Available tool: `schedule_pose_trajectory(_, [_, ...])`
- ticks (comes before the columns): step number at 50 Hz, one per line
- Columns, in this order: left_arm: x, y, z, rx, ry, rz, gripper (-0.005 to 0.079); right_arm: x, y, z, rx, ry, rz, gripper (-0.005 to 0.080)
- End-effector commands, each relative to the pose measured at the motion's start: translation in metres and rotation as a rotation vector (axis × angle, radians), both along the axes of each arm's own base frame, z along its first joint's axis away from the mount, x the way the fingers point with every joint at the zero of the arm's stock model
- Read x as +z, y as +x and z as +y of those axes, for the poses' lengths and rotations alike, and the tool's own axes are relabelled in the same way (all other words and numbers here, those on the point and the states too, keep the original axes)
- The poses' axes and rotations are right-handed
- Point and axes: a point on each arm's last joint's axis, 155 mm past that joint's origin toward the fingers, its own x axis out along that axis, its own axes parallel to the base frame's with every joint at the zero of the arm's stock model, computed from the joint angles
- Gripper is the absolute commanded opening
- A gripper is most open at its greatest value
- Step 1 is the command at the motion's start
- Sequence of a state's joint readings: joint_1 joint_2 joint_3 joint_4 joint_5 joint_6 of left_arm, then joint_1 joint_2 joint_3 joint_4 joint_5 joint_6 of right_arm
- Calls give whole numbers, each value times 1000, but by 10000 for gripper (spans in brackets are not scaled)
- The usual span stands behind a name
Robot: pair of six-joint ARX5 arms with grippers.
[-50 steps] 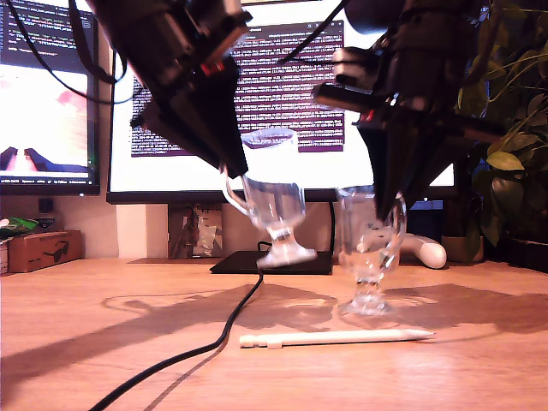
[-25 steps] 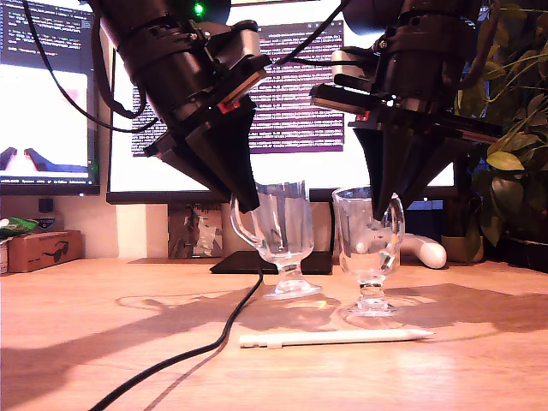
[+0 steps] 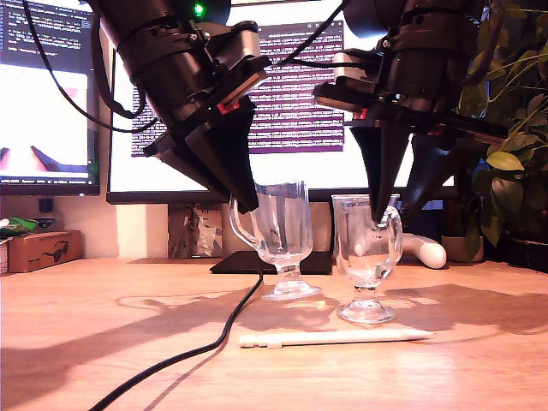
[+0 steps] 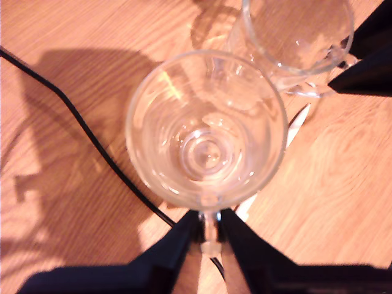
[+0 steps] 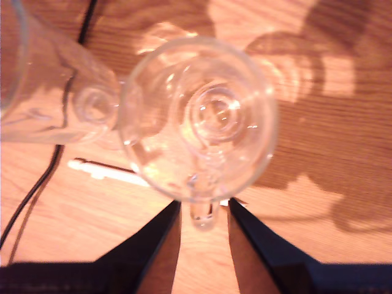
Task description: Pick the small glass cups in front of you with each of your hands, and place them behind the white pen
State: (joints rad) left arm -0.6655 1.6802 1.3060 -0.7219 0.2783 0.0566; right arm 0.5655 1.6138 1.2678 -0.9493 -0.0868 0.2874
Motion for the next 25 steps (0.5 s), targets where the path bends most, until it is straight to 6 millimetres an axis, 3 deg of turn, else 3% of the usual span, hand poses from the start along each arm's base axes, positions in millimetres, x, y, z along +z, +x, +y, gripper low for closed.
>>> schedule_pose_trajectory(1, [-5, -1, -4, -12, 2, 3, -23, -2, -8, 2, 15, 0, 22, 215])
schedule_pose_trajectory(12, [-3, 5, -7, -7, -6, -25, -23, -2, -20, -5, 39, -28, 59, 221])
schedule_pose_trajectory(25, [-13, 9, -5, 1, 21, -24, -23, 24, -20, -5, 39, 12, 2, 258])
